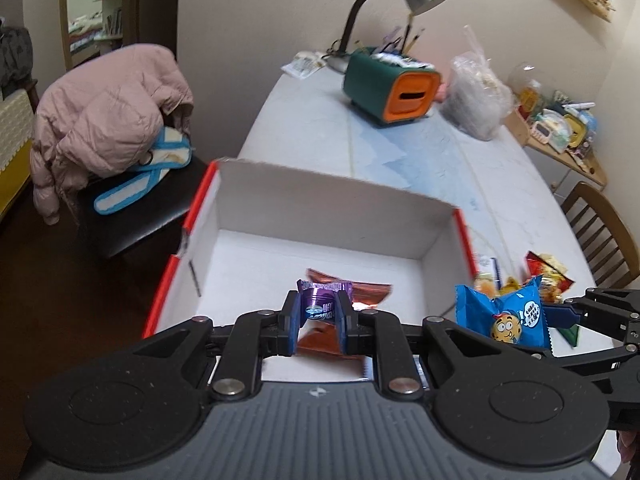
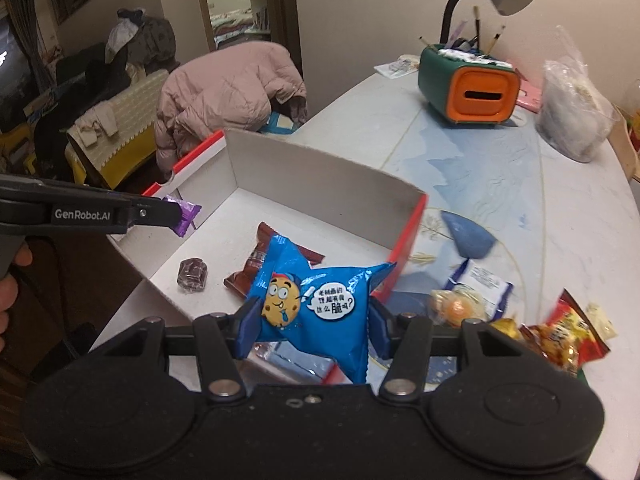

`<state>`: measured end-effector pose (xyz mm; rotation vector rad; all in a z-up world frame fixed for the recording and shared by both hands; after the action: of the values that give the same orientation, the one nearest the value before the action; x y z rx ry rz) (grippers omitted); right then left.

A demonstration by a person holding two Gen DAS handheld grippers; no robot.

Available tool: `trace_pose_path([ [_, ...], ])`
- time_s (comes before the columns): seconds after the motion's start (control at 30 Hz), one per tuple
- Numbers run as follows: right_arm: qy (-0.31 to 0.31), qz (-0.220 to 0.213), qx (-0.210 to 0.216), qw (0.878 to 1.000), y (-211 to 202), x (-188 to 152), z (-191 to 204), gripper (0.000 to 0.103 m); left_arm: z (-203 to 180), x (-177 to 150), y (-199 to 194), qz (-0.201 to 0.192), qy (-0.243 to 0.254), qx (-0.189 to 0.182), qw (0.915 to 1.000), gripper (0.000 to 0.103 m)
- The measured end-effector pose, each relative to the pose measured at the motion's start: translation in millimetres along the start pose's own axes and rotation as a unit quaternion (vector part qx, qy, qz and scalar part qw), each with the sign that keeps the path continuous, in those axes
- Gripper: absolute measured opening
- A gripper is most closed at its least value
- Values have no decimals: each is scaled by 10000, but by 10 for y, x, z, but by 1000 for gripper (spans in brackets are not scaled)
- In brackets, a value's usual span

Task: Organize snacks
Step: 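Carry the blue cookie packet and purple candy with both tools over the box, then open the right tool to drop the cookie packet while the left tool drops the purple candy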

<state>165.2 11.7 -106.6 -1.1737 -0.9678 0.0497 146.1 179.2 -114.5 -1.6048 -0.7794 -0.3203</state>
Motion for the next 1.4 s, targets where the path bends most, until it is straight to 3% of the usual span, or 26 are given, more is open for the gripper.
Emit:
trace_pose_path([
  [0.43, -248, 624, -317, 9972, 747, 52, 180, 53, 283, 26, 596, 562, 202, 159, 9981, 17],
  [0.7, -291, 1027, -369, 9936, 935, -56, 241, 53, 238, -139, 872, 1046, 570, 269, 9925, 17],
  [0.9, -380, 1100, -478, 9921, 989, -74, 263, 53, 213, -223, 984, 1316, 814, 394, 9872, 17],
  [1.13, -377, 1162, -512, 9912, 1019, -61, 258, 55, 223, -222, 996, 1366, 881, 457, 9856, 18],
  [1.4, -284, 1029, -510, 9930, 914, -50, 231, 64, 168, -245, 905, 1263, 932, 416, 9867, 20],
])
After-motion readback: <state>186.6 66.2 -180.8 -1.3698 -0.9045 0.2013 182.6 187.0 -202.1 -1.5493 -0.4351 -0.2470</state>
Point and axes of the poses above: each gripper's, at about its wrist camera, not at the fingertips, and y roughly the way its jaws point, z to its left, x to its top, the point moved 9 cm from there along y, roughly the way its jaws point, and after that the axes turned 2 degrees about -y, right-handed, at the moved point
